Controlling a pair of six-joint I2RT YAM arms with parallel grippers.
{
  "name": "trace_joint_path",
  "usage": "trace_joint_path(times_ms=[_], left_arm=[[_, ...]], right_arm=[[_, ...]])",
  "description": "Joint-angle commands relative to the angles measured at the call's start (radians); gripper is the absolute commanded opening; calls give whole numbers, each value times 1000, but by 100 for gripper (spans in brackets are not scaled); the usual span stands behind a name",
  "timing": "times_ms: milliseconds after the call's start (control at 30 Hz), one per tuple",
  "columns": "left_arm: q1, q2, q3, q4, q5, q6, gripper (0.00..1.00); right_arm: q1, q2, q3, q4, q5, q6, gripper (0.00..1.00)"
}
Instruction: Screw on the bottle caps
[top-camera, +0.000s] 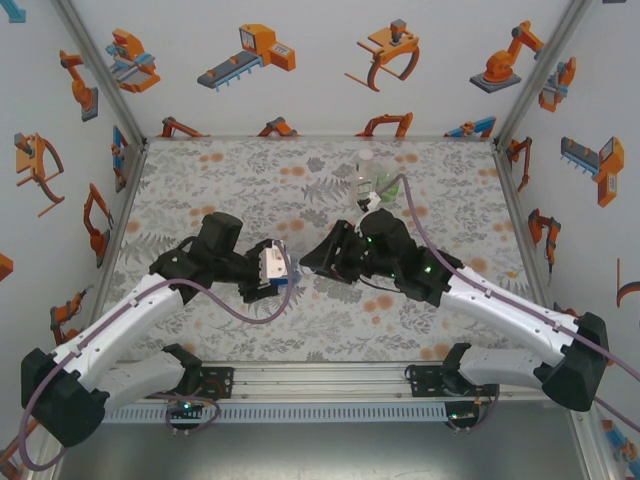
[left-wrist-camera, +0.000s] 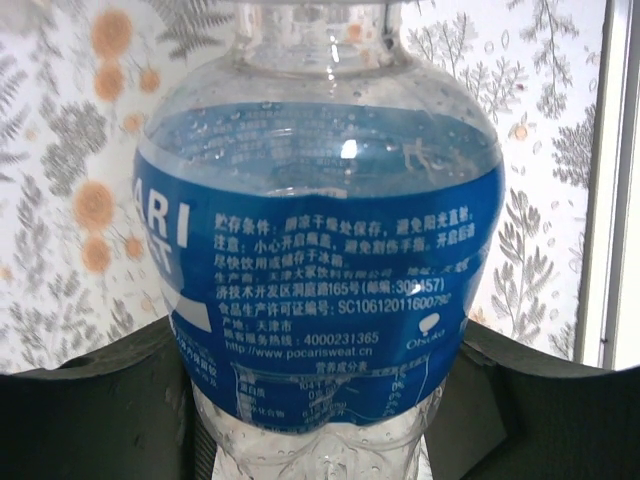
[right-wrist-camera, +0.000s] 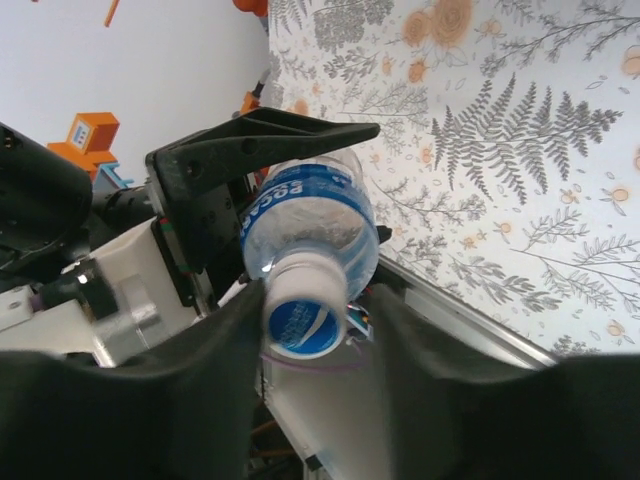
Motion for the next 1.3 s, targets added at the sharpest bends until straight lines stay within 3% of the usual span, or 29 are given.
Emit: trace_joint_path(times_ms=[0,133,333,700,833,1267], left_arm=[[-8,-32,25,86,91,-12,0],[-9,-31,28,78,91,-13,0],[-9,-32,27,77,87,-12,0],[-9,-27,29,71,107,-5,0],[-9,-25,28,68,117,-2,0],[-9,-14,32,65,131,-1,0]], right_arm=[[-29,-25,85,-95,42,-176,55],[-69,-33,178,-134,30,-328,62],[-98,-37,251,-161,20,-604,60],[-97,-71,261,-181,-398,-1430,53],[-90,-86,203,-157,-534,-1643,54],[-41,-56,118,-31,-496,-1708,53]])
